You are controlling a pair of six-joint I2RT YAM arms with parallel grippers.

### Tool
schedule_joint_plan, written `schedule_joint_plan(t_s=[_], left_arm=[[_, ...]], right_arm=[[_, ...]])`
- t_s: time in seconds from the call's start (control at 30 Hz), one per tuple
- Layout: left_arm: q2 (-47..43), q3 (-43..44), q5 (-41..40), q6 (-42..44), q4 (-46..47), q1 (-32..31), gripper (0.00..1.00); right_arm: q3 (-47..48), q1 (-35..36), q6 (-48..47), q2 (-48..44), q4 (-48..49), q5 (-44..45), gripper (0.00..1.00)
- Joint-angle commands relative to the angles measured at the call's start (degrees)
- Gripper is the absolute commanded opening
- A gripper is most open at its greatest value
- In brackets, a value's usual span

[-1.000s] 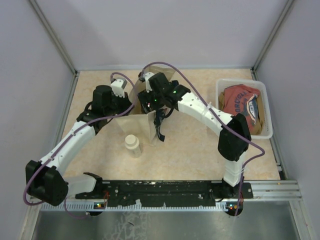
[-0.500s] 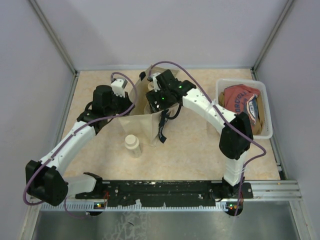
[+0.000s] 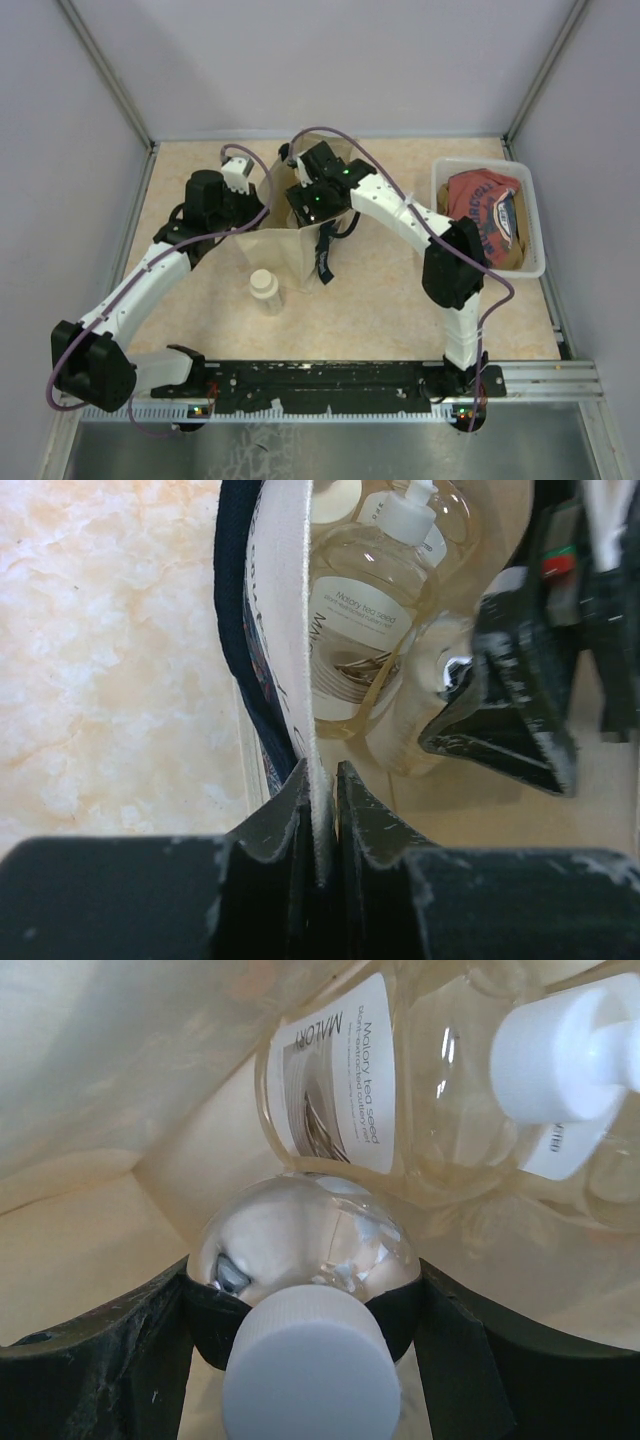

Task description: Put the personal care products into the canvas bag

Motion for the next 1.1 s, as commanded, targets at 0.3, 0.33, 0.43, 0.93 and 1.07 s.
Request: schedule_joint_plan(t_s=[0.3, 0.33, 0.43, 0.93, 1.07], left_arm=[[-0.36, 1.78, 0.37, 0.46, 1.01, 0.16, 0.0], [-0.3, 1.78, 0.22, 0.46, 1.01, 0.06, 0.0], [-0.13, 1.79, 0.19, 0.46, 0.98, 0.12, 0.0], [2.21, 2.27, -3.23, 1.3, 1.01, 0.16, 0.0], [3.76, 3.81, -5.56, 1.68, 1.02, 0.3, 0.0]], right_arm=[[-0.45, 0.26, -0.95, -2.67, 6.69, 6.26, 0.73], [-0.36, 0.35, -1.0, -3.07, 6.57, 6.27, 0.81], [-1.11, 0.34, -1.28, -5.77, 7.37, 6.41, 0.98], [-30.71, 9.01, -2.86, -44.5, 21.02, 17.52, 0.99], [-45.37, 13.86, -0.03, -53.81, 27.67, 16.03, 0.99]])
